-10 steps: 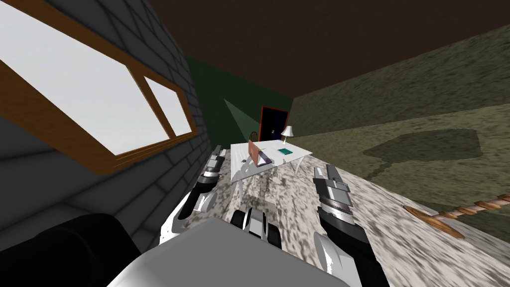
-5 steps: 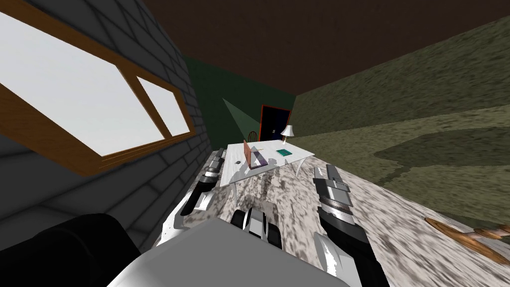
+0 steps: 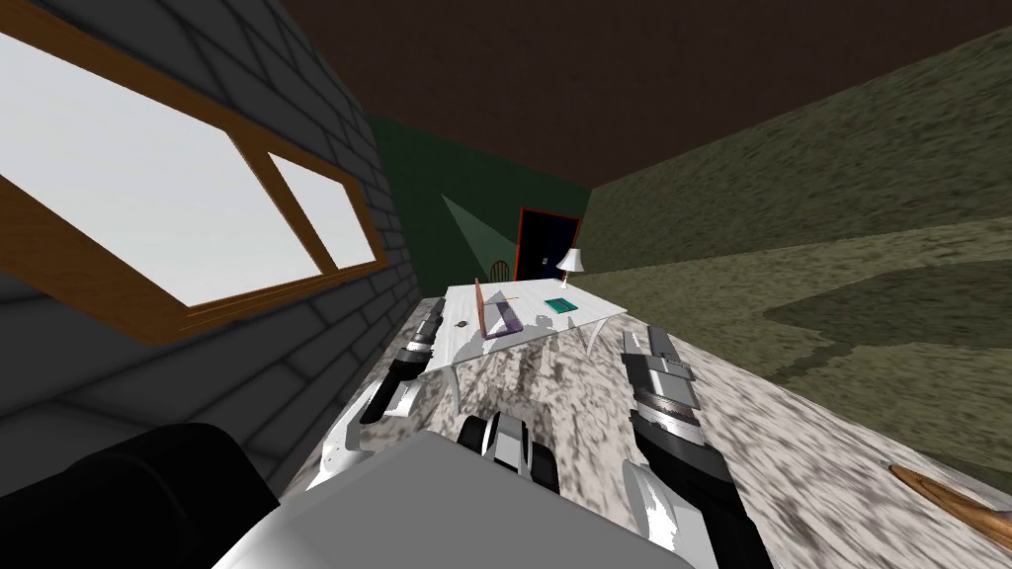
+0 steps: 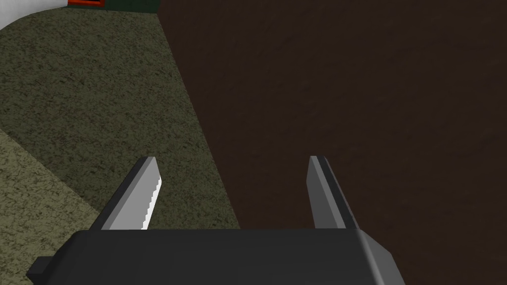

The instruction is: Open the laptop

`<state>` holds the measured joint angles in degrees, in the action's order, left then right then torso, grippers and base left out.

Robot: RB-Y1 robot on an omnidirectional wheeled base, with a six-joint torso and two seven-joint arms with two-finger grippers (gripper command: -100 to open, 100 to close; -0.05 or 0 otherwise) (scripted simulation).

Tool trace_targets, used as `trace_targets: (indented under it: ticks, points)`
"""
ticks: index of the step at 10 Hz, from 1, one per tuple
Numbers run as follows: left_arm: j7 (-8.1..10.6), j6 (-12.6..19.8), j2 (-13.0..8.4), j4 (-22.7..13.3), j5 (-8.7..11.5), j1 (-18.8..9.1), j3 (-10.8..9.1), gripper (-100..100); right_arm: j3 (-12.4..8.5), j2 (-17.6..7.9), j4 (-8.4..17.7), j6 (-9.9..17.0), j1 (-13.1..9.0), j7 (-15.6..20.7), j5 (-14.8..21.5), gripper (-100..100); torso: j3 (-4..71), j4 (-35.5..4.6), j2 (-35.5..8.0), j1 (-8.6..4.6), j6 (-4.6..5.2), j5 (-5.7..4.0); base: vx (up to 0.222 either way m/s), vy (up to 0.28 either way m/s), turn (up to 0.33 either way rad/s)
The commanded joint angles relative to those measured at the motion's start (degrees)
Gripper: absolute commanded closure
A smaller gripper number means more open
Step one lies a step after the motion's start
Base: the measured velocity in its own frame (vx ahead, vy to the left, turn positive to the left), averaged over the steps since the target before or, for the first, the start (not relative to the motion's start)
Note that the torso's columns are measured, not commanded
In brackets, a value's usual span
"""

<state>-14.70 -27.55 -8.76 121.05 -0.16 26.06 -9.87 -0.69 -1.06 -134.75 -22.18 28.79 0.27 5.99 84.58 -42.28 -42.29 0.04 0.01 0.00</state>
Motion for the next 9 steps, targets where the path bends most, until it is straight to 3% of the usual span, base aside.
trace_targets:
  ticks: [1,4,8,9]
  points:
    - [-1.40,-0.1,-0.6,-3.2,-0.8,-0.5,-1.57,-100,0.0,0.0,0.0,0.0,0.0,0.0,0.0,0,0.0,0.0,0.0,0.08,-0.01,0.04,0.106,-0.146,0.100]
    - [-2.87,0.1,-0.4,-6.1,-1.7,-0.8,-2.94,-100,0.0,0.0,0.0,0.0,0.0,0.0,0.0,0,0.0,0.0,0.0,-0.25,-0.01,-0.06,0.095,-0.198,0.070]
    - [-4.85,0.4,1.3,-10.0,-2.9,-1.4,-4.78,-100,0.0,0.0,0.0,0.0,0.0,0.0,0.0,0,0.0,0.0,0.0,0.08,-0.01,0.03,0.112,-0.177,0.070]
    - [-5.55,0.5,2.7,-11.4,-3.3,-1.6,-5.43,-100,0.0,0.0,0.0,0.0,0.0,0.0,0.0,0,-0.1,0.0,-0.1,0.14,-0.01,0.05,0.092,-0.159,0.079]
